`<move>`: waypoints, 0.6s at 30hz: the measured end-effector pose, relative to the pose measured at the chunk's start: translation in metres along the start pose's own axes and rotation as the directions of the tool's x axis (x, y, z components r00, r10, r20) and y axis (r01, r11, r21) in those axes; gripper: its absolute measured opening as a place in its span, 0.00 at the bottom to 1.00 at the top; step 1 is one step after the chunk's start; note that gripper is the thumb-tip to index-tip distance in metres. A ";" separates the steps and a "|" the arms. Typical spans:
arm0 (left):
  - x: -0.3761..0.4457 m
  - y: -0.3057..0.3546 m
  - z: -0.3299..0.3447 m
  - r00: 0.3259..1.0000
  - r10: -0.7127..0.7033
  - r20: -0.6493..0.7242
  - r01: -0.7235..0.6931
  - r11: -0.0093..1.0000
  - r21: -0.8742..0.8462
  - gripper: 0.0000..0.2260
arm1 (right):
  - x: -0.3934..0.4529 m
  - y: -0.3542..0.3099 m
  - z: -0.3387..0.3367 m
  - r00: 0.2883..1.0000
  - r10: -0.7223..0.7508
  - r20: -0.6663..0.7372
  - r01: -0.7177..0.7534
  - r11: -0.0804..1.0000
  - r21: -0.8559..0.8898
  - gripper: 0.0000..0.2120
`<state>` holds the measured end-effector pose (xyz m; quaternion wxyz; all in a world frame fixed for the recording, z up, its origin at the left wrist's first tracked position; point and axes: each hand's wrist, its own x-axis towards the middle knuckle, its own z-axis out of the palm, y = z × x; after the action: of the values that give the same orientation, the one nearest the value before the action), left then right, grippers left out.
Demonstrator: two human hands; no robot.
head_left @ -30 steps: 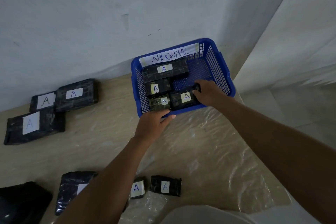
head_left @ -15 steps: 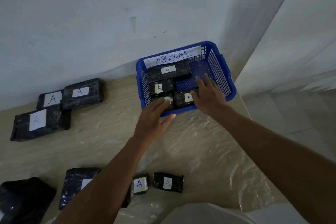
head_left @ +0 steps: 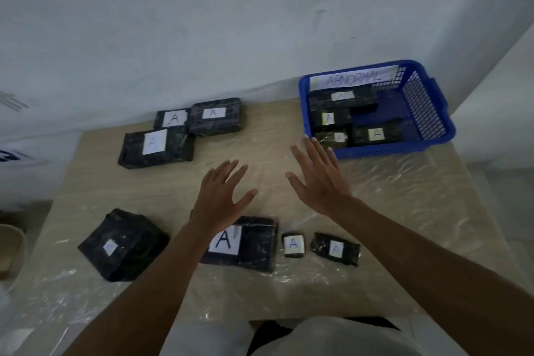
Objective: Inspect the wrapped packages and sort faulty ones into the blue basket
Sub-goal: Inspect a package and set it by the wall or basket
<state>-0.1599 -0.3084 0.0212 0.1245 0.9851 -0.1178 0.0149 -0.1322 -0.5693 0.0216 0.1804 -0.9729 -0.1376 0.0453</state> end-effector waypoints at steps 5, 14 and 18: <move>-0.046 -0.056 -0.009 0.972 -0.080 0.219 0.081 0.997 0.004 0.39 | -0.015 -0.069 0.034 0.988 0.004 0.155 -0.006 1.000 0.008 0.34; -0.057 -0.104 0.003 0.827 -0.030 0.561 0.041 0.999 -0.007 0.41 | -0.037 -0.114 0.083 0.833 0.074 0.549 -0.136 0.988 0.072 0.55; -0.048 -0.114 0.005 0.813 0.019 0.582 0.003 0.999 -0.037 0.46 | -0.032 -0.117 0.082 0.801 0.172 0.574 -0.249 0.967 0.057 0.54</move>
<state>-0.1799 -0.1912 -0.0138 0.1001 0.9396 -0.1546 -0.2886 -0.2032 -0.4453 -0.0105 0.1882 -0.9112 -0.0724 0.3594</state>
